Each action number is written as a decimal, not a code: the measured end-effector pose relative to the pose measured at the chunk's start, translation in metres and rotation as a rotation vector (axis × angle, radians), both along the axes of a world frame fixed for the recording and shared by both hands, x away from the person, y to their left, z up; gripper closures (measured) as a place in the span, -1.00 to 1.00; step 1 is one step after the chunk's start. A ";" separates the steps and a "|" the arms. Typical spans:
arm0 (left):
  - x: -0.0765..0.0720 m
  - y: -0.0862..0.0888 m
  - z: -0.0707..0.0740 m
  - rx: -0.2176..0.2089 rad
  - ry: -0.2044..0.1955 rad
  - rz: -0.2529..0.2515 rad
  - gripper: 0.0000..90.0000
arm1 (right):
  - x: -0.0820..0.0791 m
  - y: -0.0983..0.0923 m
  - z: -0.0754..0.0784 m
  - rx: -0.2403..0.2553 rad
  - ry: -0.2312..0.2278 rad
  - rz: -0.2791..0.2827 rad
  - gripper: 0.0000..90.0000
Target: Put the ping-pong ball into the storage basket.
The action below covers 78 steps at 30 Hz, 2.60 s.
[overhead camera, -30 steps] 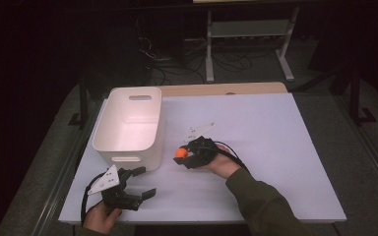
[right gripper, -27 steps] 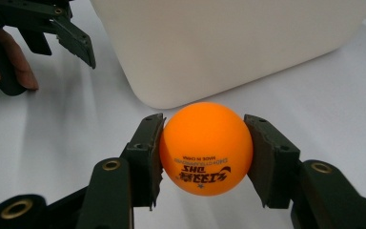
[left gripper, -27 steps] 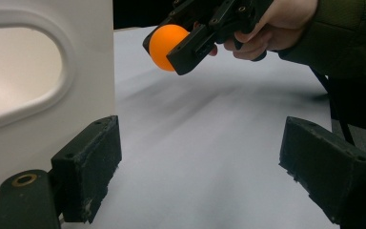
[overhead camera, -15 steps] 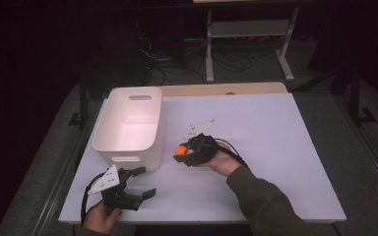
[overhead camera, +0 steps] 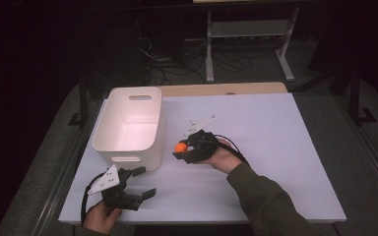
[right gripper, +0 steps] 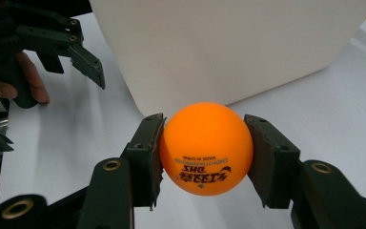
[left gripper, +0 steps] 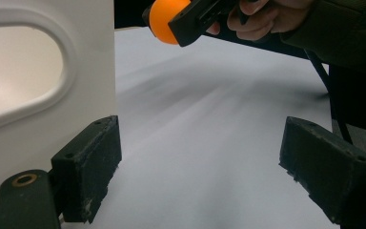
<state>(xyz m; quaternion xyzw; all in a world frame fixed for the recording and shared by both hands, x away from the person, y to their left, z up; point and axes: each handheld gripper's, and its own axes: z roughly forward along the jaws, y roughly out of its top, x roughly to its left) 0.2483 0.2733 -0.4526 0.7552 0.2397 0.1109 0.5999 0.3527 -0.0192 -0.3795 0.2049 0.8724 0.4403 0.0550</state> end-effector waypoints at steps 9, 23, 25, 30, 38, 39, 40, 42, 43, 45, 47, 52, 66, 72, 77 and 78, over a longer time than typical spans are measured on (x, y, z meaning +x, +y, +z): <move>0.000 0.000 0.000 0.002 -0.001 -0.001 -0.69 | 0.001 -0.002 0.009 0.005 -0.008 -0.004 0.10; 0.000 0.000 0.000 0.005 -0.003 -0.002 -0.69 | 0.002 -0.002 0.025 0.002 -0.025 -0.002 0.10; 0.000 0.000 0.000 0.004 -0.002 -0.001 -0.69 | 0.002 -0.002 0.027 0.002 -0.027 -0.002 0.10; 0.000 0.000 0.000 0.005 -0.001 -0.001 -0.69 | 0.003 -0.002 0.033 0.000 -0.039 -0.002 0.10; 0.000 0.000 0.000 0.005 -0.002 -0.001 -0.69 | 0.004 -0.001 0.044 0.013 -0.038 0.006 0.10; 0.000 0.000 0.000 0.006 -0.002 -0.001 -0.69 | 0.004 -0.001 0.045 0.012 -0.039 0.005 0.10; 0.000 0.000 0.000 0.006 -0.002 -0.001 -0.69 | 0.004 -0.001 0.047 0.009 -0.038 0.005 0.10; 0.000 0.000 0.000 0.006 0.000 0.000 -0.69 | 0.005 -0.001 0.049 0.013 -0.039 0.007 0.10; 0.000 0.000 0.000 0.006 0.000 0.000 -0.69 | 0.005 0.000 0.051 0.014 -0.040 0.007 0.10; 0.000 0.000 0.000 0.005 0.000 0.000 -0.69 | 0.006 0.000 0.053 0.019 -0.040 0.009 0.10; 0.000 0.000 0.000 0.007 0.000 0.000 -0.69 | 0.006 0.001 0.056 0.024 -0.042 0.011 0.10; 0.000 0.000 0.000 0.008 -0.001 -0.001 -0.69 | 0.008 0.006 0.060 0.027 -0.046 0.015 0.10; 0.000 0.000 0.000 0.004 -0.004 0.000 -0.69 | 0.014 0.022 0.068 0.028 -0.045 0.029 0.10; 0.000 0.000 0.000 0.003 -0.002 0.000 -0.69 | 0.018 0.030 0.073 0.030 -0.048 0.036 0.10; 0.000 0.000 0.000 0.004 -0.005 -0.002 -0.69 | 0.022 0.038 0.077 0.025 -0.050 0.042 0.10; 0.000 0.000 0.000 0.003 -0.006 -0.002 -0.69 | 0.023 0.039 0.077 0.027 -0.054 0.043 0.10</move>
